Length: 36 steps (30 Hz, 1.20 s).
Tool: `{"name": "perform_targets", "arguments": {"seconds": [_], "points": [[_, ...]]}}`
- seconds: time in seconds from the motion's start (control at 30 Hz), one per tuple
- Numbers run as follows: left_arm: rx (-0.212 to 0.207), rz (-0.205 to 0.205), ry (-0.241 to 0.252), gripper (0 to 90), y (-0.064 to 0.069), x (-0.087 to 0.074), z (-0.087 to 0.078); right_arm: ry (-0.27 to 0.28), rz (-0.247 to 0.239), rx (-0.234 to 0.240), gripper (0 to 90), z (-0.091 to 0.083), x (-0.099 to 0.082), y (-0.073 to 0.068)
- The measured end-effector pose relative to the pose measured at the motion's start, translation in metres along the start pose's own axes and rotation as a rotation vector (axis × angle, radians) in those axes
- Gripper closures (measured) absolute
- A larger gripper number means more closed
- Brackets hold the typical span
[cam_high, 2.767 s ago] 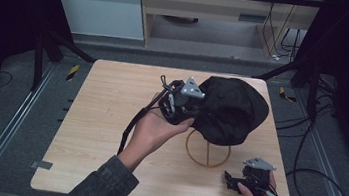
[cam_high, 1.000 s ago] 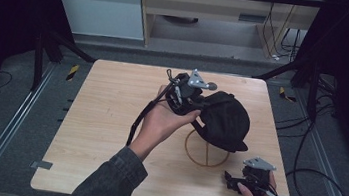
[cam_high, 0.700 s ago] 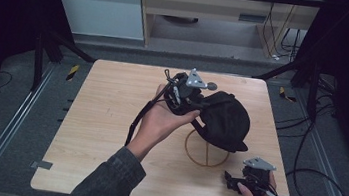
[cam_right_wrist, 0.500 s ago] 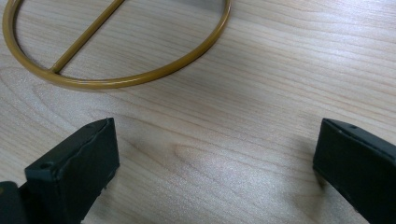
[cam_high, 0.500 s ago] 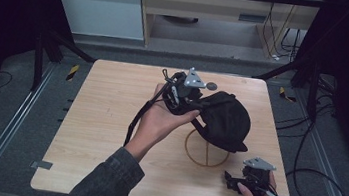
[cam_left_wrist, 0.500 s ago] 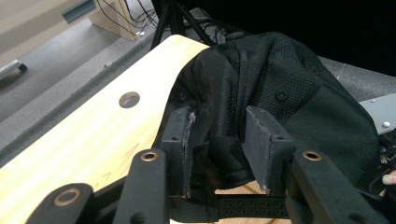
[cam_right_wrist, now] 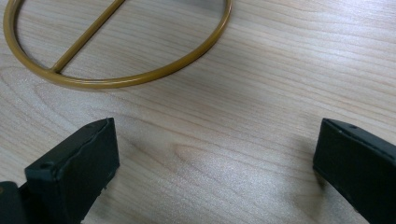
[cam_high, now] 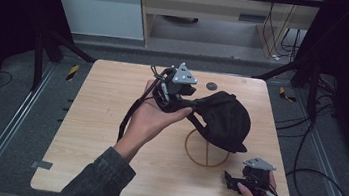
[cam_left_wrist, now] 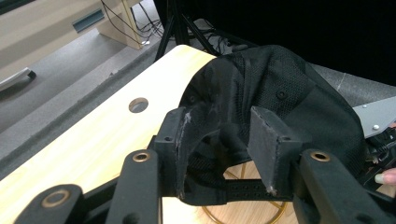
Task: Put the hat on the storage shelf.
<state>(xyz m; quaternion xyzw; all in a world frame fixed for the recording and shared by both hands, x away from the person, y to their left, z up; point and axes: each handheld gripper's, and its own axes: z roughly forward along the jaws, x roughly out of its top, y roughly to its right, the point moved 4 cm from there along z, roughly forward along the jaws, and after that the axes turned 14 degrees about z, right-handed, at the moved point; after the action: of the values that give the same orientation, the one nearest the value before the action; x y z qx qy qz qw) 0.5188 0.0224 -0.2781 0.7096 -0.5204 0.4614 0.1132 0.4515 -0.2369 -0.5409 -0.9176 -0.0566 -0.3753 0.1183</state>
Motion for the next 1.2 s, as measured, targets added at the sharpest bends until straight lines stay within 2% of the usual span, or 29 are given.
{"name": "perform_targets", "arguments": {"seconds": [0.4, 0.5, 0.67, 0.73, 0.77, 0.9, 0.93, 0.97, 1.0, 1.03, 1.07, 1.1, 1.2], "points": [[0.026, 0.004, 0.002, 47.6, -0.007, -0.007, -0.018, 0.000, -0.005, 0.002, 0.4, 0.000, 0.000, 0.000], [0.036, 0.004, 0.003, 43.0, -0.009, -0.010, -0.024, 0.000, -0.005, 0.002, 0.4, 0.000, 0.000, 0.000], [0.046, -0.006, 0.012, 28.6, -0.013, -0.019, -0.034, -0.002, 0.000, 0.002, 0.4, 0.000, 0.000, 0.000], [0.048, -0.016, 0.023, 26.7, -0.014, -0.024, -0.037, -0.001, -0.002, 0.003, 0.4, 0.000, 0.000, 0.000], [0.048, -0.016, 0.022, 21.6, -0.015, -0.027, -0.039, -0.001, -0.002, 0.001, 0.4, 0.000, 0.000, 0.000], [0.060, -0.013, 0.010, 13.4, -0.019, -0.039, -0.044, 0.000, -0.003, -0.001, 0.4, 0.000, 0.000, 0.000], [0.066, -0.024, 0.008, 11.9, -0.021, -0.048, -0.047, 0.000, -0.003, -0.002, 0.4, 0.000, 0.000, 0.000], [0.066, -0.024, 0.008, 10.7, -0.021, -0.048, -0.047, 0.000, -0.003, -0.002, 0.4, 0.000, 0.000, 0.000], [0.070, -0.030, -0.005, 9.6, -0.023, -0.060, -0.049, 0.000, -0.002, -0.002, 0.5, 0.000, -0.001, 0.000], [0.070, -0.030, -0.005, 9.5, -0.023, -0.060, -0.049, 0.000, -0.002, -0.002, 0.5, 0.000, -0.001, 0.000], [0.079, -0.047, -0.012, 9.2, -0.025, -0.071, -0.051, 0.001, -0.005, -0.003, 0.4, -0.001, -0.001, 0.000], [0.079, -0.047, -0.012, 9.0, -0.025, -0.071, -0.051, 0.001, -0.006, -0.003, 0.4, -0.001, -0.001, -0.001], [0.088, -0.072, -0.027, 7.9, -0.028, -0.091, -0.055, 0.002, -0.012, -0.002, 0.4, -0.001, -0.001, -0.001]]}}
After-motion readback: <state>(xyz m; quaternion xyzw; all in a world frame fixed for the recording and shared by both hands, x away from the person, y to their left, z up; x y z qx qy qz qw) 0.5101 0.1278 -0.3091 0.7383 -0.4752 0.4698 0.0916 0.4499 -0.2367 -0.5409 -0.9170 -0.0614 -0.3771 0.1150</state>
